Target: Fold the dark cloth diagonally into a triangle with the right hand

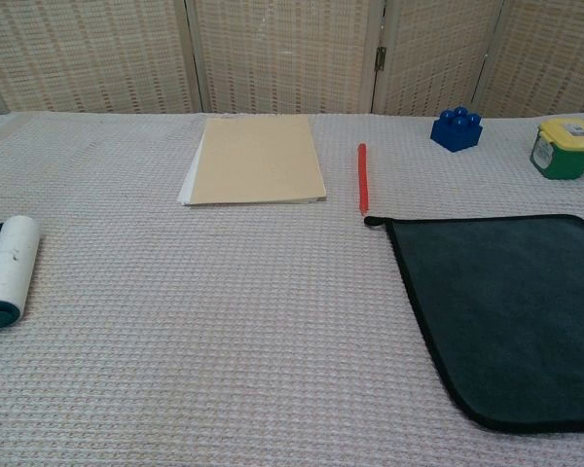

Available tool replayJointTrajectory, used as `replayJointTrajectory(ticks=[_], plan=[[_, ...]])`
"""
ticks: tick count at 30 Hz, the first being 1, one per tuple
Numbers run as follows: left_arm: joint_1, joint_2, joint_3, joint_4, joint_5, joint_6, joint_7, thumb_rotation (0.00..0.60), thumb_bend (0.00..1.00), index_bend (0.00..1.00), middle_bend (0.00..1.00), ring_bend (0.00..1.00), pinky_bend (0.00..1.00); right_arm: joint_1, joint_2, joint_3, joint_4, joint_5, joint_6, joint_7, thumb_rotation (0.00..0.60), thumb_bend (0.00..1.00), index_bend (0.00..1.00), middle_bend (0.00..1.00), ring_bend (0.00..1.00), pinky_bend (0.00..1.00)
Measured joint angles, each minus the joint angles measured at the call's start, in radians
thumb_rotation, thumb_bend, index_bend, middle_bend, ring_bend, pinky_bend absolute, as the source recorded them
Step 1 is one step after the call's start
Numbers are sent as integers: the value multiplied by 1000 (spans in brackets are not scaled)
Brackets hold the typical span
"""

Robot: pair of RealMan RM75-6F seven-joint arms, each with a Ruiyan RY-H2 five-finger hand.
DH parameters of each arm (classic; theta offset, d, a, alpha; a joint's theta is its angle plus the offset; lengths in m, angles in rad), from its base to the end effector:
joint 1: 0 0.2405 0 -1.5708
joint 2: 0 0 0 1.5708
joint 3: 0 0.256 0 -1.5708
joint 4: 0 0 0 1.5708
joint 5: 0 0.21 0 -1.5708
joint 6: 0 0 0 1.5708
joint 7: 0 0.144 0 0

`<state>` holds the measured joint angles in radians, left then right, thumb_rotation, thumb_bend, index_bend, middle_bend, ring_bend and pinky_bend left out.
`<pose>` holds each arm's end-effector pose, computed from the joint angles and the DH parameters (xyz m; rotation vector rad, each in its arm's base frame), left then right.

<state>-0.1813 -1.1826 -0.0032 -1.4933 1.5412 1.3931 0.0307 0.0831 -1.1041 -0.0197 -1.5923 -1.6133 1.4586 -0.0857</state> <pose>-0.3149 0.2025 0.1293 -1.5720 -0.8524 -0.8400 -0.3092 -0.1647 0.1465 1.5709 -0.8305 0.8099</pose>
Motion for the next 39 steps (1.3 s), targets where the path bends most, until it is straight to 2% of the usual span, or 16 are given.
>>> replayJointTrajectory(ticks=[5,10,12,14,17,20,23,27,31,39], plan=[[0,-1,-1,-1,5,7,1,600,902,0,57,0,0,7,-2,0,1,3,-16,-2,600,487,0,0,0,0],[-3,3,-3,-1,0,0,-13,600,902,0,57,0,0,50,6,10,-12,2,-77,-37,600,487,7,0,0,0],[-2,6,-3,-3,3,4,-17,600,902,0,57,0,0,88,12,23,-21,2,-124,-63,600,487,48,0,0,0],[0,8,-2,-5,7,12,-19,600,902,0,57,0,0,130,15,41,-28,6,-173,-77,600,487,129,0,0,0],[5,14,-1,-10,13,25,-25,600,902,0,57,0,0,215,12,80,-32,25,-272,-87,600,487,242,0,0,0],[9,20,0,-15,16,31,-32,600,902,0,57,0,0,313,-7,121,-22,56,-389,-91,600,487,310,0,0,0],[11,24,0,-18,21,40,-39,600,902,0,57,0,0,421,-52,162,16,99,-512,-107,600,486,345,6,0,0],[13,30,-1,-20,23,45,-49,600,902,0,57,0,0,557,-166,202,127,171,-646,-149,600,487,353,8,0,0],[13,34,-2,-19,20,42,-60,600,902,0,57,0,0,642,-283,218,246,224,-716,-195,600,487,353,10,0,0],[12,43,-6,-15,10,36,-83,600,902,0,57,0,0,723,-467,215,458,276,-774,-212,600,487,366,17,1,0]])
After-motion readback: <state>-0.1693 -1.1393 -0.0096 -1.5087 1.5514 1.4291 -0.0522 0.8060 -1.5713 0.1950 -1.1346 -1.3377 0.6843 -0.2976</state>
